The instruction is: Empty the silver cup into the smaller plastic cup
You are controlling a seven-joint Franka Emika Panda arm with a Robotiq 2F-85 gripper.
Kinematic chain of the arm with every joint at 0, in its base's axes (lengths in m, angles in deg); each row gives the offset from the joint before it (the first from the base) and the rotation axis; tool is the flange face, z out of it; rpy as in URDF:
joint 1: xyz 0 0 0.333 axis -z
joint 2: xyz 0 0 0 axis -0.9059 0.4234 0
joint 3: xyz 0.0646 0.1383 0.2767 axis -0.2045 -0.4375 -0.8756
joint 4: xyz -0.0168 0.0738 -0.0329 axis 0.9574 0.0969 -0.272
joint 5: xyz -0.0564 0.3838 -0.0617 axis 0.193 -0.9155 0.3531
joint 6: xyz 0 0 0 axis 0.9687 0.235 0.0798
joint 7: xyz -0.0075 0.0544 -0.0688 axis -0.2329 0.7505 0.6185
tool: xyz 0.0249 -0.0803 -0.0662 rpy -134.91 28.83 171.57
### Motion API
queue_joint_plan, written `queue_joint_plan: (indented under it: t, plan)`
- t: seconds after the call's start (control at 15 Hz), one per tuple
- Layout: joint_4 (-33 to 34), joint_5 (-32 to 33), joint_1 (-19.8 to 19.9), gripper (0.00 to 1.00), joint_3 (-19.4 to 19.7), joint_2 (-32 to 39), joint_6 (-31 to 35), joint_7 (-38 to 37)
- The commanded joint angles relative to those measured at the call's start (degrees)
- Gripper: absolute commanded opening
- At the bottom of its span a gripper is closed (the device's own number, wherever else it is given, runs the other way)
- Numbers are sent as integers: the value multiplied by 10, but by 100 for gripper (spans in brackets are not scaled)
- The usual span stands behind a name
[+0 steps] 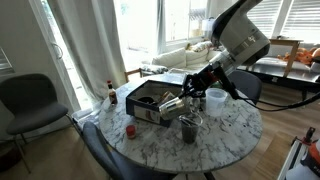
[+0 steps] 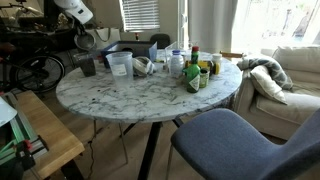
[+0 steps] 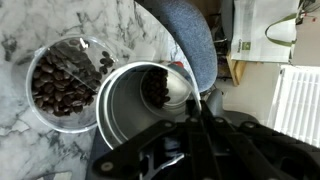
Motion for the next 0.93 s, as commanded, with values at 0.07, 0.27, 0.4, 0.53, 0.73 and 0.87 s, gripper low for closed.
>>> queue_joint_plan:
  t: [0.07,0.27,0.4,0.53,0.73,0.87]
  plan:
    - [1,-14,15,1,-16,1,-5,8]
    - [5,-49,16,1,-18,7,-8,28]
    - [5,-64,20,1,-15,12,-24,35]
    - [5,-84,25,1,-11,18,-36,50]
    - [5,-113,41,1,-2,29,-69,79]
    - [5,-123,54,1,5,38,-102,103]
